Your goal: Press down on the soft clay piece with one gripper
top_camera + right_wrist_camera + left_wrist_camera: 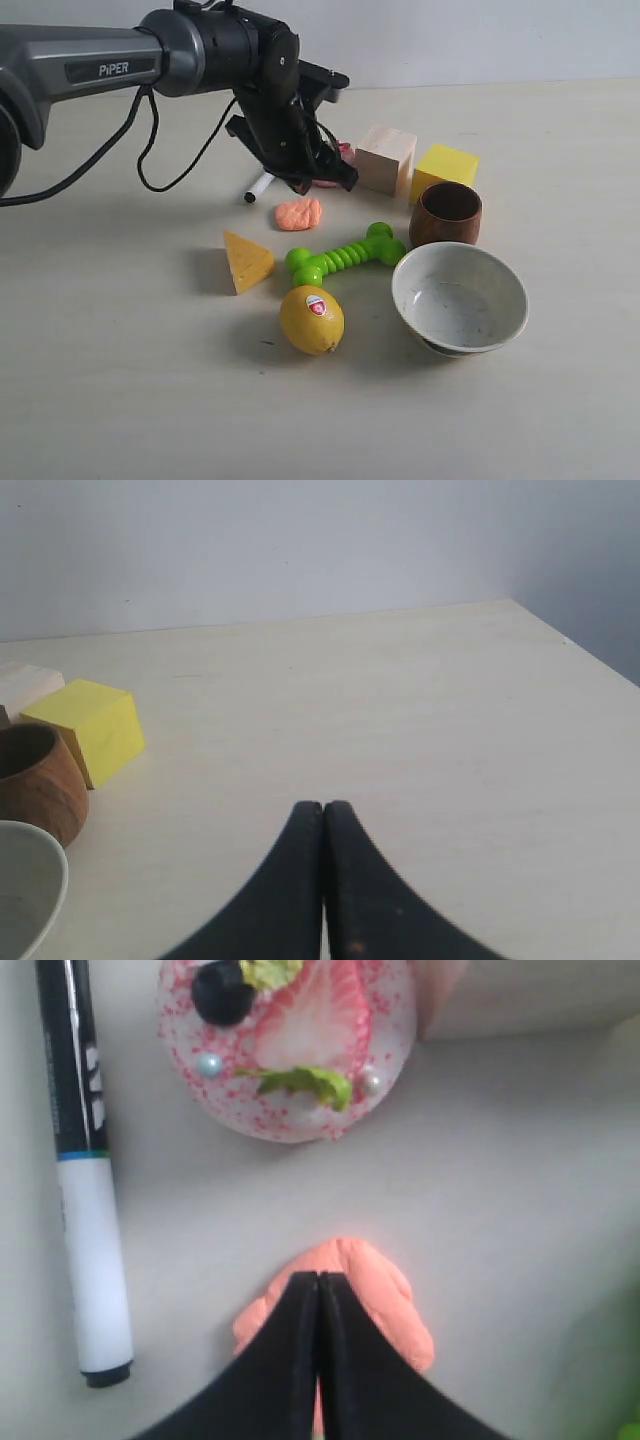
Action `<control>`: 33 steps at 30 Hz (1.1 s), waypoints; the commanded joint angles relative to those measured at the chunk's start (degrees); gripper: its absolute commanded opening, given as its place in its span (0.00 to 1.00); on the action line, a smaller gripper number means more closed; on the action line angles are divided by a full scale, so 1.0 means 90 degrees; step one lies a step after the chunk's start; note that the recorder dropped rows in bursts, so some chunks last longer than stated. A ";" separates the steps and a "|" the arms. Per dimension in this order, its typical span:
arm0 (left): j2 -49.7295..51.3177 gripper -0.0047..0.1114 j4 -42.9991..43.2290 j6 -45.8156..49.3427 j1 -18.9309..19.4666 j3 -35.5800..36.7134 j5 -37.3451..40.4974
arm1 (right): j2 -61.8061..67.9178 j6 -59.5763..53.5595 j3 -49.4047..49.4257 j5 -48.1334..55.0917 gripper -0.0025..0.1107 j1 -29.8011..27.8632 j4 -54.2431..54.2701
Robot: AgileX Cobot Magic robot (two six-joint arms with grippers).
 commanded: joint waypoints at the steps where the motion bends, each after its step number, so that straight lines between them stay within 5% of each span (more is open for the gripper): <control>1: -0.0309 0.04 0.0034 0.0000 0.0022 0.0030 0.0018 | -0.0035 -0.0007 0.0033 -0.0054 0.02 0.0012 0.0022; 33: -0.3598 0.04 0.0023 -0.0437 0.0011 0.3789 -0.2666 | -0.0035 -0.0007 0.0033 -0.0054 0.02 0.0012 0.0022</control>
